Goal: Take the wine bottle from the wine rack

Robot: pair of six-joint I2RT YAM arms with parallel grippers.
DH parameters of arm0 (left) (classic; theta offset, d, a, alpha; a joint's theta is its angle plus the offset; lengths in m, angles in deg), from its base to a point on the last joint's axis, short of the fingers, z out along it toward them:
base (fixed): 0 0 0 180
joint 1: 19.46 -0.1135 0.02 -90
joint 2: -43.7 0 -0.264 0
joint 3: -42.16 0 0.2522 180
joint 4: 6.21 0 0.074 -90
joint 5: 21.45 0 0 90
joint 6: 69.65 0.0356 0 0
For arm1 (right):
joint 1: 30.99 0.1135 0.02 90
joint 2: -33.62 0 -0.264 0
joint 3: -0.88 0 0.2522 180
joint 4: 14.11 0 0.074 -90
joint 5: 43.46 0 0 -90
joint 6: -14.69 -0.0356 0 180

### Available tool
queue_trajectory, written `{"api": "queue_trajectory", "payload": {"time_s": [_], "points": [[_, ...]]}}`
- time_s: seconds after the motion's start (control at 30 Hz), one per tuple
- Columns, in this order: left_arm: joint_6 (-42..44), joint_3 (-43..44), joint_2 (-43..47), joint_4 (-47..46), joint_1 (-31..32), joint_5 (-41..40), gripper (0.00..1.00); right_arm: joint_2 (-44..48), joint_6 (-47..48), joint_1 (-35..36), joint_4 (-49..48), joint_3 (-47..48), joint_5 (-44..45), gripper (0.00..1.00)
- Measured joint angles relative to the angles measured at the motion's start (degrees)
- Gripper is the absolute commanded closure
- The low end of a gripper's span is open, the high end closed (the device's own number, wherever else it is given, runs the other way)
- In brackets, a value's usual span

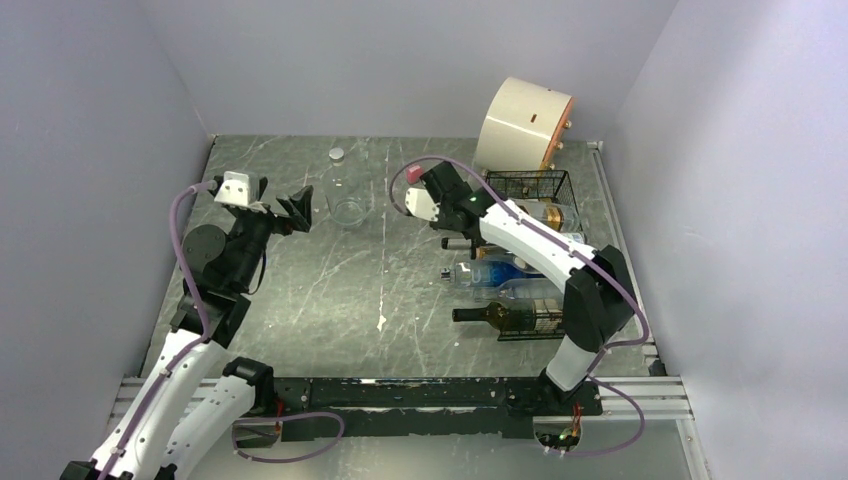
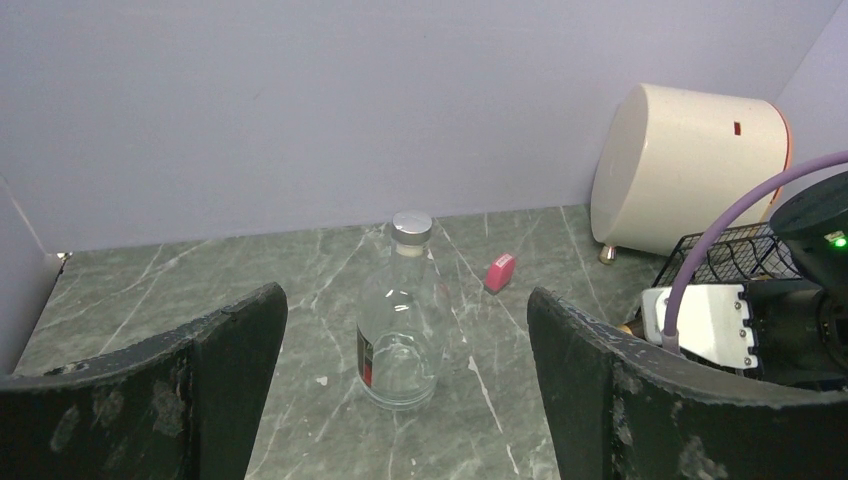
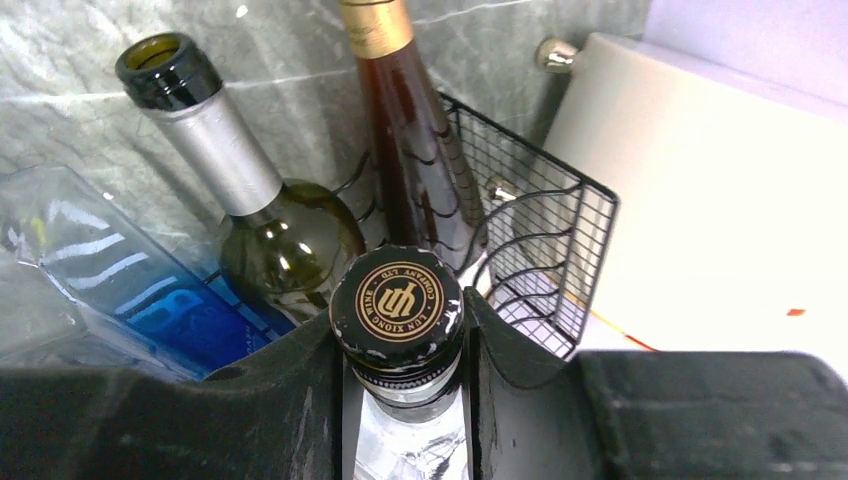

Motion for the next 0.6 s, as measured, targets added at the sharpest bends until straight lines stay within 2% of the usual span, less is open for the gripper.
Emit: {"api": "queue_trajectory", "payload": {"time_s": [0.13,0.3,0.5,0.6], "points": [[-0.2,0.0,0.1,0.0,-0.6,-0.4,0.07,2.8,-1.4,1.5,-1.7,0.8,0.9,1.0],[-0.6,0.0,1.4,0.0,-1.9,-2.3,0.07,7.7,-4.5,3.5,-3.1,2.4,2.8,1.0],[-0.7,0.0,1.2,-0.3,-2.5,-5.0,0.07,9.7,-9.7,4.2,-3.0,11.0,2.6,1.0],[-0.9,-0.1,1.0,-0.3,-2.6,-5.3,0.07,13.2,-11.0,4.5,-3.4,12.1,1.8,1.0]]}}
